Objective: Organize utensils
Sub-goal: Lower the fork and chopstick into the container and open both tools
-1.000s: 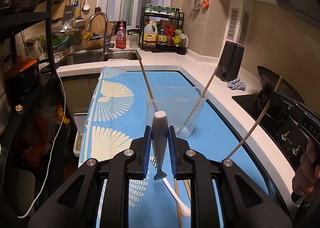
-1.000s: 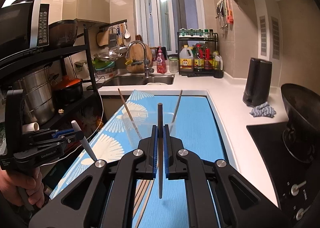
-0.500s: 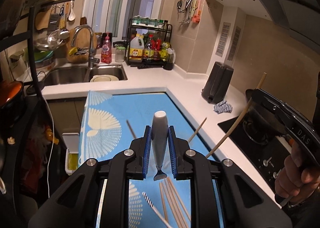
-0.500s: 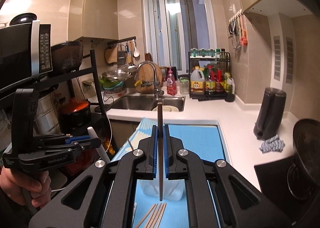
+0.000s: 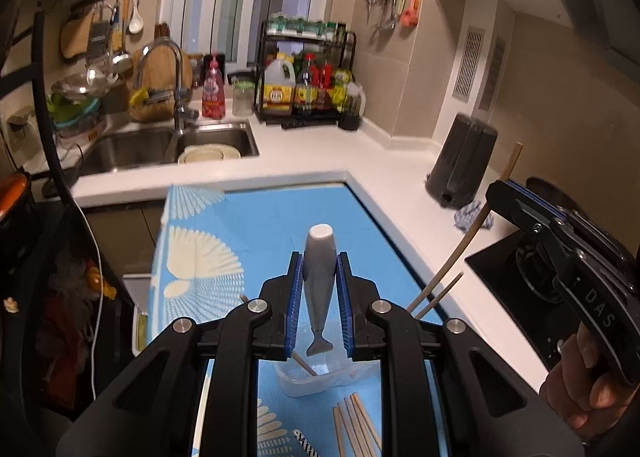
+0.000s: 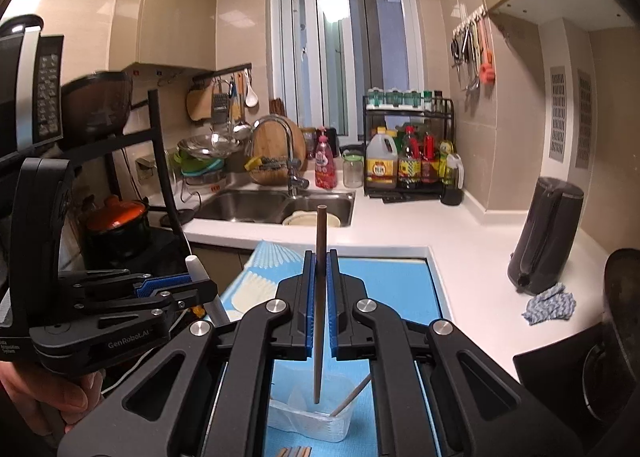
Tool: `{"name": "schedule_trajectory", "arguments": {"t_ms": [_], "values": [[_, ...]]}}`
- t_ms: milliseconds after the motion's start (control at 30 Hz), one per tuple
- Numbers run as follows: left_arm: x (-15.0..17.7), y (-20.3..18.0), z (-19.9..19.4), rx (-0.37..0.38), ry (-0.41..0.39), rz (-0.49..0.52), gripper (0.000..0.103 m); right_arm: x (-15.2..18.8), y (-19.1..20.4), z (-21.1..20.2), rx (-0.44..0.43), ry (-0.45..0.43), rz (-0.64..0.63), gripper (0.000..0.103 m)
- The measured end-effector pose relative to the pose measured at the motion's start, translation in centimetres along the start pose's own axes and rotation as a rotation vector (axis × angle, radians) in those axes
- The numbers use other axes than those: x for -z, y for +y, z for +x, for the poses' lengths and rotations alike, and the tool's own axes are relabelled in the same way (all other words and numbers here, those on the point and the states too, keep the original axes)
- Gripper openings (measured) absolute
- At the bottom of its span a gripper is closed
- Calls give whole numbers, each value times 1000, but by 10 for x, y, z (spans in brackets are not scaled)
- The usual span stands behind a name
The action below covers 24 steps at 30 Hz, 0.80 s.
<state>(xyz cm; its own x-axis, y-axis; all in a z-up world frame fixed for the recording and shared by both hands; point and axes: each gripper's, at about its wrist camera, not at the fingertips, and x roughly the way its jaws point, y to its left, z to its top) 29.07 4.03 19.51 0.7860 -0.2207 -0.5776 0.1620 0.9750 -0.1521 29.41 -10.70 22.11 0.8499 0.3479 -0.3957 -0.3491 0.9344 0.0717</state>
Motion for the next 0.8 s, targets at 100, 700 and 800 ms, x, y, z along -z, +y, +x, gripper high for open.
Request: {"name": "schedule_trajectory", "arguments": {"t_ms": [100, 700, 800], "values": [[18, 2, 22, -1, 44, -1, 17, 29, 0, 17, 4, 48, -7, 6], [57, -10, -7, -63, -8, 34, 45, 84, 9, -13, 48, 146, -30, 38], [64, -13, -29, -71, -54, 27, 50, 87, 10, -36, 44, 121, -26, 43]]}}
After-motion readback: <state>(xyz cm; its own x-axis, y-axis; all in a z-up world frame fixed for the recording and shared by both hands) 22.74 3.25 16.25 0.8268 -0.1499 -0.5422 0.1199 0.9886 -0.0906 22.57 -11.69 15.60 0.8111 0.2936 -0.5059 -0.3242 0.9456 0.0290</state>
